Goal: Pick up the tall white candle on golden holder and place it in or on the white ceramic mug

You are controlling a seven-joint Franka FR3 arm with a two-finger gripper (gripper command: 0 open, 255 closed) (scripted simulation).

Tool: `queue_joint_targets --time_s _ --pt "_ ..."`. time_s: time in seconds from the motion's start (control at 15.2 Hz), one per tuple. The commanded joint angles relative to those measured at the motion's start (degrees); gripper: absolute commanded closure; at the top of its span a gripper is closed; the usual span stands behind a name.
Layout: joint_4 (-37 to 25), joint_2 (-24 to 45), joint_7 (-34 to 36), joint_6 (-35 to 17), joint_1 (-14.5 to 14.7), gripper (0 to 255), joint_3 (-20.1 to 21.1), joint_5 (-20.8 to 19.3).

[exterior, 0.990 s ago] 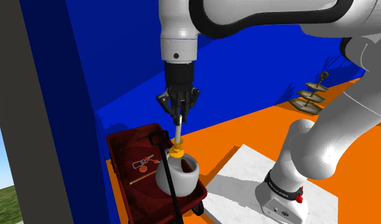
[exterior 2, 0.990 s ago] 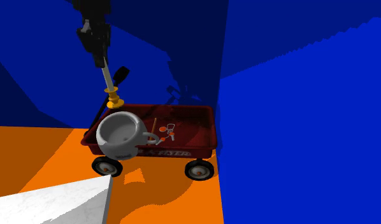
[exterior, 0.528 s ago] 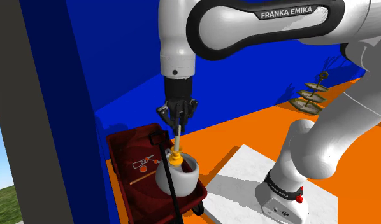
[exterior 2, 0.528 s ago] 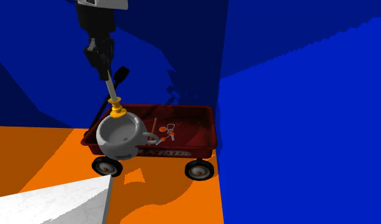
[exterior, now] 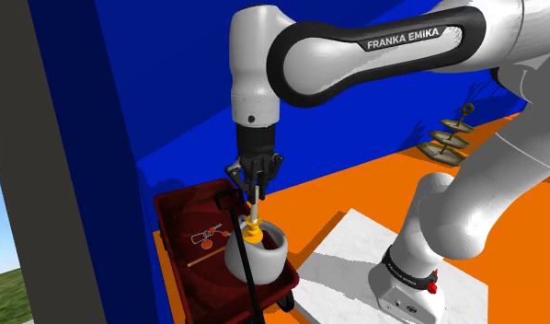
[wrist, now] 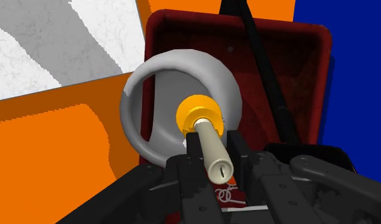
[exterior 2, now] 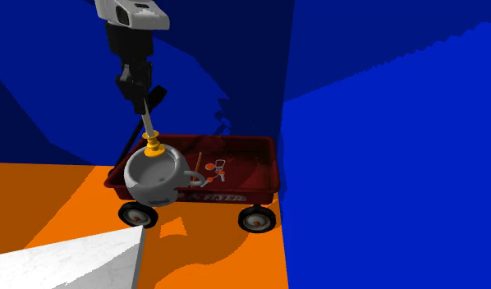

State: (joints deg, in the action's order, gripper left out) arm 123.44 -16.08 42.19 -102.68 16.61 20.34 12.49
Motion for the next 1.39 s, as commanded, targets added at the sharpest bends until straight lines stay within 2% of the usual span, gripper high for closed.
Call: queue_joint_targets --time_s 0.0,0.33,0.4,0.66,0.73,0.99,1.32 --pt "1.00 0.37 -0.09 -0.47 0.16 255 0.20 0.17" --pt "1.00 0.38 -0.07 -0.48 0.23 255 0.14 0.15" --pt "0.89 0.32 -0.13 -0.29 0.20 0 0.08 0.14" --pt "2.24 -0.77 -0.61 -0.50 0.21 0 -0.20 0.40" --pt "1.00 0.39 -0.06 -0.48 0.29 0 0.09 0.14" --pt "-6.44 0.72 0.30 6.70 -0.07 0 -0.94 -0.64" --pt "-6.44 0.72 0.30 6.70 -0.11 0 -0.91 -0.63"
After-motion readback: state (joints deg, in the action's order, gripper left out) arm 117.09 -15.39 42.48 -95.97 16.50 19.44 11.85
